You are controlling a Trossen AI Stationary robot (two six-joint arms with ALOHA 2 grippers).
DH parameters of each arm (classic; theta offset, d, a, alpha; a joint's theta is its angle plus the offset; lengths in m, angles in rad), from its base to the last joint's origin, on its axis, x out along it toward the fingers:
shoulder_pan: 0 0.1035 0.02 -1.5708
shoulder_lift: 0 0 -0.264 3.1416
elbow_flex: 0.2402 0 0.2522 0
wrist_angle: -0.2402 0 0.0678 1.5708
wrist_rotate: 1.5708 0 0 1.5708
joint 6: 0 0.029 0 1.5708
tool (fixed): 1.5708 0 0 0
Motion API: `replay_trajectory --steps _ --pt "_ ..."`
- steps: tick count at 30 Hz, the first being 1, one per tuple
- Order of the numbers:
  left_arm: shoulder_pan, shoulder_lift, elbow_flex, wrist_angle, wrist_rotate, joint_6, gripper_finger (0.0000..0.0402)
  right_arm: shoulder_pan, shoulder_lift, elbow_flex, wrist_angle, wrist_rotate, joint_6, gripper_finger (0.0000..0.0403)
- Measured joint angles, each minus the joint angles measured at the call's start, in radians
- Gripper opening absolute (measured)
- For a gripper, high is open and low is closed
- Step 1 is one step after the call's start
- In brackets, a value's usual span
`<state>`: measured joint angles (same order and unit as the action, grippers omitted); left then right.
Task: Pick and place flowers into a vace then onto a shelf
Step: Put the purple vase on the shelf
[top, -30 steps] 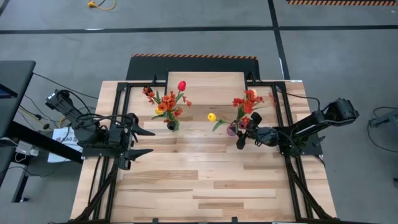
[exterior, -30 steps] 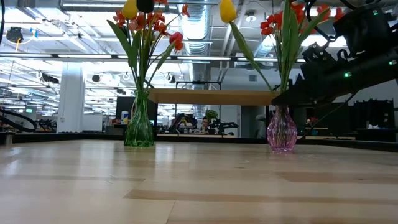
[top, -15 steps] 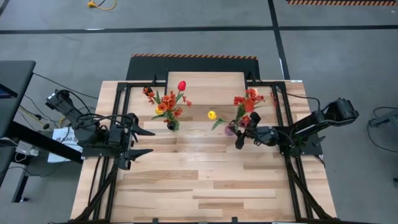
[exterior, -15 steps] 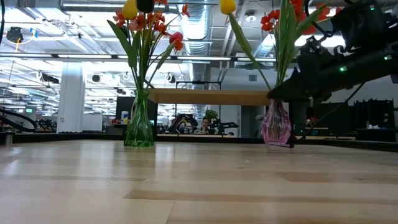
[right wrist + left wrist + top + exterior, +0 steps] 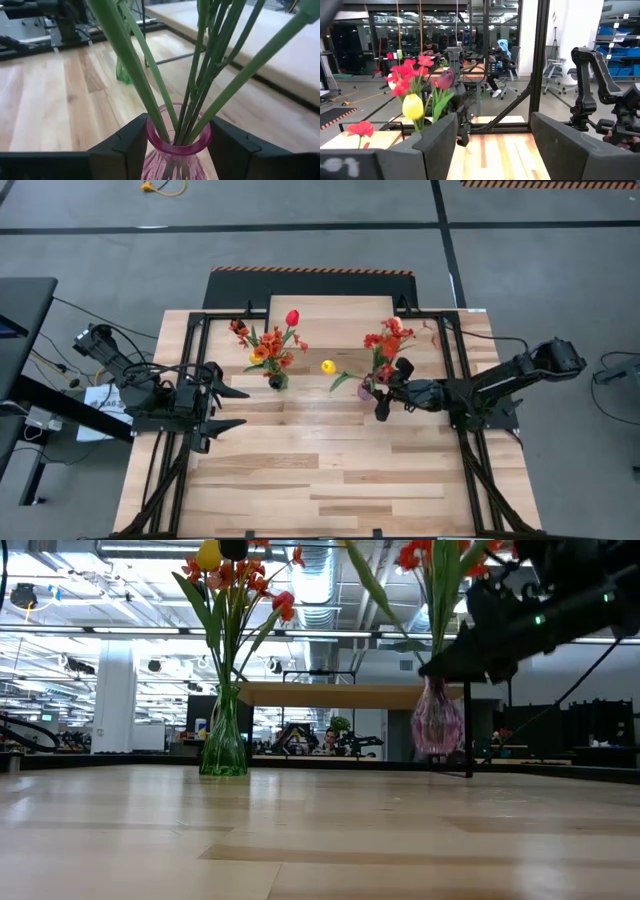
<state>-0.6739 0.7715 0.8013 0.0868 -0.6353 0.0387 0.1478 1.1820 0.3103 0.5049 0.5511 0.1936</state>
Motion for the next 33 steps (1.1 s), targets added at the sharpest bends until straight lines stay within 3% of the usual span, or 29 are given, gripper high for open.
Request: replay_trajectory --steps 3,6,13,19,22,28,33 --pt "0.0 0.0 0.0 0.002 0.0 -0.002 0.0245 0.0 -0.069 0.052 -0.133 -0.004 0.0 0.0189" --pt "0.0 0.0 0.0 0.002 0.0 -0.002 0.0245 0.0 -0.137 0.102 -0.26 -0.004 -0.014 0.0174" --pt "0.0 0.0 0.0 0.006 0.001 -0.004 0.0245 -0.026 -0.268 0.21 -0.494 -0.035 -0.053 0.0081" --pt "0.0 0.0 0.0 0.011 0.029 -0.018 0.0245 -0.059 -0.271 0.213 -0.531 -0.104 -0.038 0.001" --pt "0.0 0.0 0.0 0.011 0.029 -0.027 0.0245 -0.057 -0.236 0.216 -0.504 -0.102 -0.044 0.0019" --pt "0.0 0.0 0.0 0.011 0.03 -0.027 0.0245 -0.058 -0.188 0.211 -0.515 -0.107 -0.038 0.009" --pt "0.0 -0.002 0.0 0.01 0.03 -0.027 0.0245 -0.047 -0.177 0.211 -0.514 -0.11 -0.037 0.012"
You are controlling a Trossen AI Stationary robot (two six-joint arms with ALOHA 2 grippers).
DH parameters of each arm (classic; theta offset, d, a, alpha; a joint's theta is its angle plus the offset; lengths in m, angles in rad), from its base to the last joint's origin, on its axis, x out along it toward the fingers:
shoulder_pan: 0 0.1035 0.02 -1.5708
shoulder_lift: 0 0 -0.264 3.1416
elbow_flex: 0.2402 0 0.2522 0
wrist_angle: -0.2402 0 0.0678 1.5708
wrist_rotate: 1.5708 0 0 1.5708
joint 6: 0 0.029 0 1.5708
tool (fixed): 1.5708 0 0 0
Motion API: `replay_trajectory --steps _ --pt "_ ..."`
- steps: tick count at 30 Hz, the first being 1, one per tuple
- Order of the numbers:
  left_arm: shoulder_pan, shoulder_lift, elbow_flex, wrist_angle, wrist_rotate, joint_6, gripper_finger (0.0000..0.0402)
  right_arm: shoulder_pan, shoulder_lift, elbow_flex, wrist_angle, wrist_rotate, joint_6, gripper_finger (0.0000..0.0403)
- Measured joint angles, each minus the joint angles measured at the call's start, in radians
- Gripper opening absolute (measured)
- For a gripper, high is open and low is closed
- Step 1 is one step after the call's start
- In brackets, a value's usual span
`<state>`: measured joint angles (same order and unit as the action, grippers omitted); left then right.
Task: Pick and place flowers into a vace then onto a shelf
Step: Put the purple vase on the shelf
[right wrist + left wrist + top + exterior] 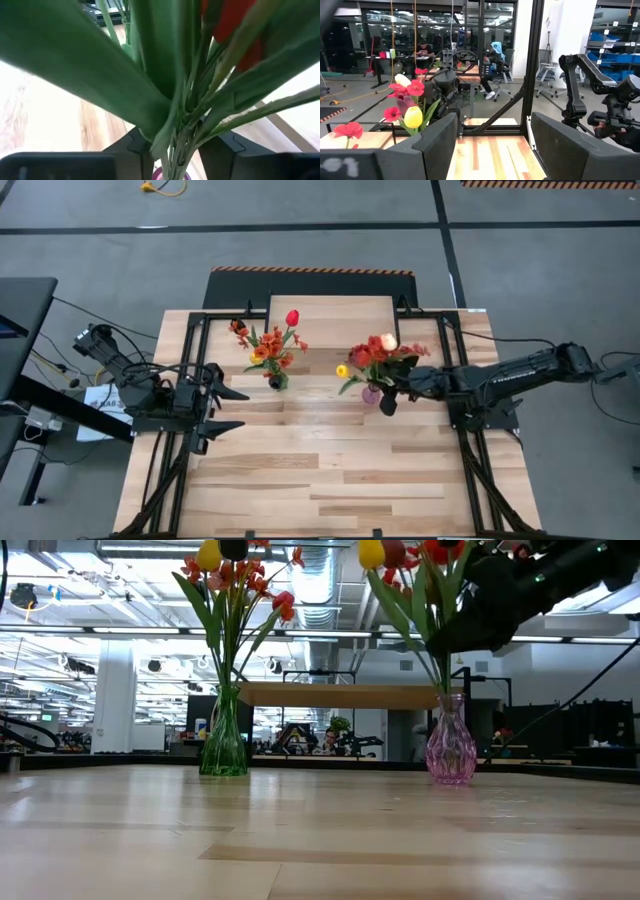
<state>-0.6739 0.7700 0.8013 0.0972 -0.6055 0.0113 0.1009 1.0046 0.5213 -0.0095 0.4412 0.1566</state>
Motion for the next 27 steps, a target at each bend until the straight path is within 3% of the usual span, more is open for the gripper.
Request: replay_trajectory --steps 6,17,27 --pt "0.0 0.0 0.0 -0.001 0.001 0.0 0.0245 0.026 -0.005 0.0 -0.001 0.001 0.0 0.0157" --pt "0.0 0.0 0.0 -0.001 0.001 0.0 0.0245 0.044 -0.005 0.0 -0.09 0.002 0.054 0.026" --pt "0.0 0.0 0.0 -0.001 0.0 -0.001 0.0245 0.066 -0.005 0.0 -0.142 0.001 0.082 0.0271"
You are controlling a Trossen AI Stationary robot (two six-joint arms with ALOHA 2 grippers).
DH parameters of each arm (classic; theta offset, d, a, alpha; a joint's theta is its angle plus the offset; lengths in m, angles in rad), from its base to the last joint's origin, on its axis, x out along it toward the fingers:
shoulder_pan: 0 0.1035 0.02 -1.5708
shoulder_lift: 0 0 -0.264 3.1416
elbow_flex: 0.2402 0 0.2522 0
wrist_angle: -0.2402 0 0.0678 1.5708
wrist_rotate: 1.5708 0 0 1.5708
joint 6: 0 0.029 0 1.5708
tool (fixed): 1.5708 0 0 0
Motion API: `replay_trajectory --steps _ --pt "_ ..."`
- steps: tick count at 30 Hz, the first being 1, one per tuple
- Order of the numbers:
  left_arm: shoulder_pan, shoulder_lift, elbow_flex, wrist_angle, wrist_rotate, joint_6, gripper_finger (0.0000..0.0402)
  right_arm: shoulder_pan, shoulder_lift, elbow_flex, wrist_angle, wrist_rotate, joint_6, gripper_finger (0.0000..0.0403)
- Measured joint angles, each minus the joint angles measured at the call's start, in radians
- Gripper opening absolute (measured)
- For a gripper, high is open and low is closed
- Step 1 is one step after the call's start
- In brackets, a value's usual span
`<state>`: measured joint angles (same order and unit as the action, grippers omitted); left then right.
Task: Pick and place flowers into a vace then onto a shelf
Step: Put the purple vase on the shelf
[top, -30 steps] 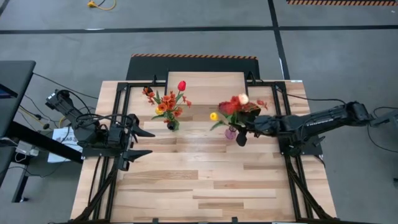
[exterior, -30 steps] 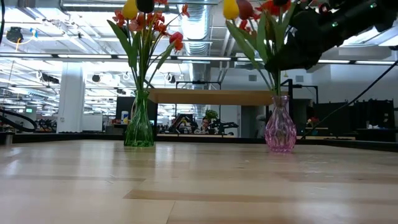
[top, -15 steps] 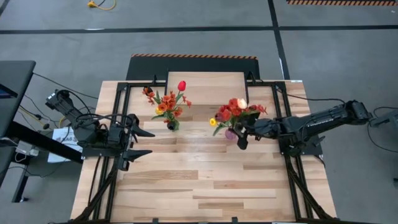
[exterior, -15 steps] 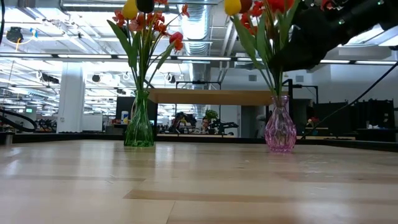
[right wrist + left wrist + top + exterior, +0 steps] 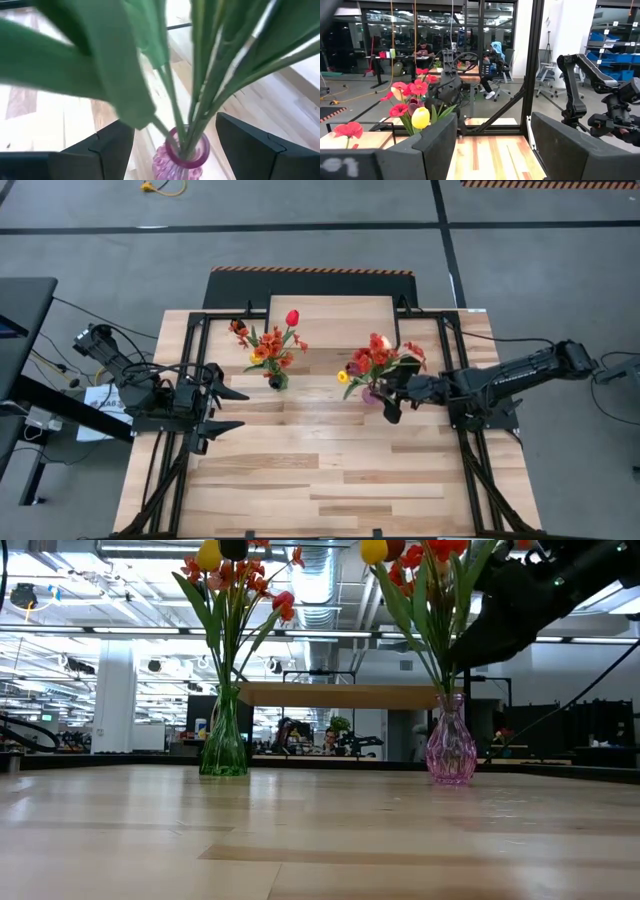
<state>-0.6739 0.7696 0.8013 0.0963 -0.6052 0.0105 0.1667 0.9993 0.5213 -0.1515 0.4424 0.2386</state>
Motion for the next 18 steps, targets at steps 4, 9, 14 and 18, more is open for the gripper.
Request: replay_trajectory --steps 4,9,14,18 --pt "0.0 0.0 0.0 0.0 0.0 0.0 0.0245 0.024 0.0 0.0 -0.001 0.005 0.0 0.0271" --pt "0.0 0.0 0.0 0.0 0.0 0.0 0.0245 0.052 0.0 0.0 -0.056 0.042 0.006 0.0271" --pt "0.0 0.0 0.0 0.0 0.0 -0.003 0.0245 0.09 -0.035 -0.001 -0.129 0.088 0.0 0.0271" --pt "0.0 0.0 0.0 0.0 0.0 -0.007 0.0245 0.119 -0.096 -0.017 -0.121 0.093 -0.023 0.0271"
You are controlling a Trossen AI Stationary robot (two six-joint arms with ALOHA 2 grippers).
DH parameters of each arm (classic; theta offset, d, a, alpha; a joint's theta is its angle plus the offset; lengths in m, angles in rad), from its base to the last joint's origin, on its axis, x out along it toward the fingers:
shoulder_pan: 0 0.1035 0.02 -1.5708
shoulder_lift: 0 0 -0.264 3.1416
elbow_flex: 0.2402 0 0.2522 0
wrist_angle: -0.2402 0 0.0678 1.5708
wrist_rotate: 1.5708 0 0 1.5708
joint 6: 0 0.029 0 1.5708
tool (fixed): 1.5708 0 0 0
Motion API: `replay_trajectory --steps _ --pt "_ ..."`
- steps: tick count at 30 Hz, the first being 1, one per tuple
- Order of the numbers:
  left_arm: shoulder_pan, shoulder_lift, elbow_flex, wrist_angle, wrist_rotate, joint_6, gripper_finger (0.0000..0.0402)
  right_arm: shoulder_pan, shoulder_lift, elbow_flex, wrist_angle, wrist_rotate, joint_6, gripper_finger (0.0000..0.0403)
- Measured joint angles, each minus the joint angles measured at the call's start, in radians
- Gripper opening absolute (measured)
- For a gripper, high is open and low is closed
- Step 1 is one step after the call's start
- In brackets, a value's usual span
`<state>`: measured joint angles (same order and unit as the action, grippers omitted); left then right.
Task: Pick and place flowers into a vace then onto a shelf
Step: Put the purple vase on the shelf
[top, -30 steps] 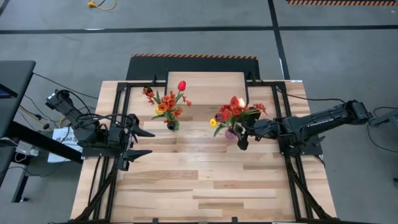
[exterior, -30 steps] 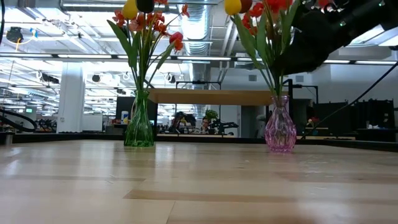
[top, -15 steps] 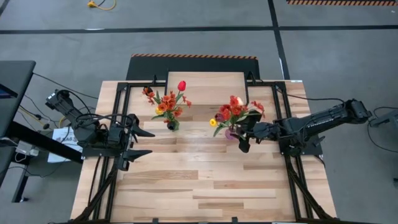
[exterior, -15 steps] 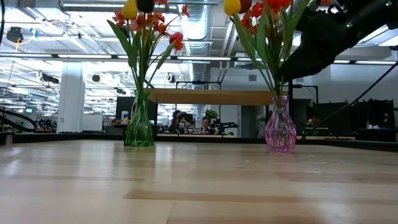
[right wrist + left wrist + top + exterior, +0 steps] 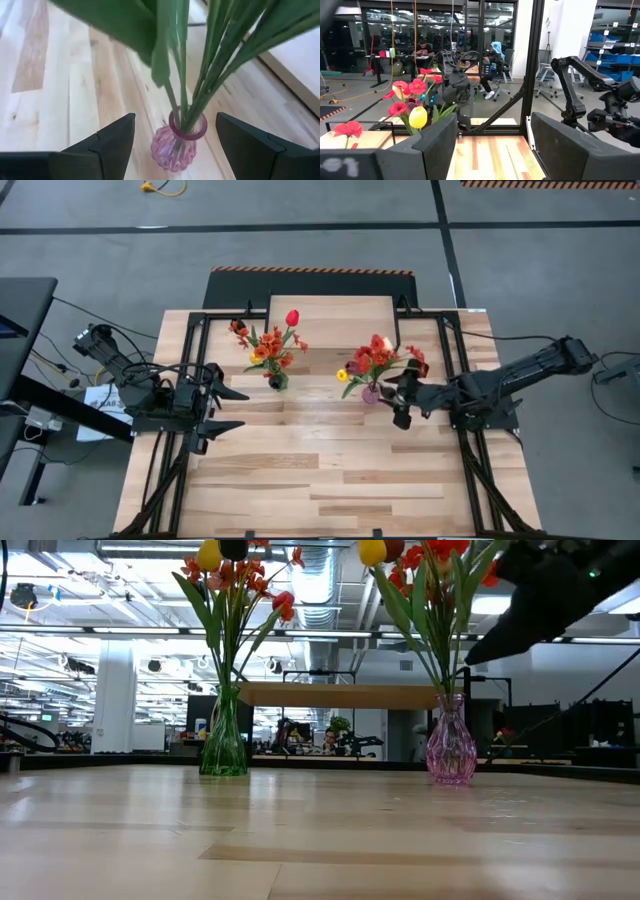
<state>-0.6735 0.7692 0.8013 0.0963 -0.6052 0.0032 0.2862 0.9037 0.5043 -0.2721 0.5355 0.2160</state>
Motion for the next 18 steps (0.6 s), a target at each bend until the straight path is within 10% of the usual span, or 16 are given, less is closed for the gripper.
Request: replay_trajectory --steps 18 --pt "0.0 0.0 0.0 -0.001 -0.001 0.0 0.0245 0.096 -0.237 -0.425 0.511 0.168 0.068 0.0271"
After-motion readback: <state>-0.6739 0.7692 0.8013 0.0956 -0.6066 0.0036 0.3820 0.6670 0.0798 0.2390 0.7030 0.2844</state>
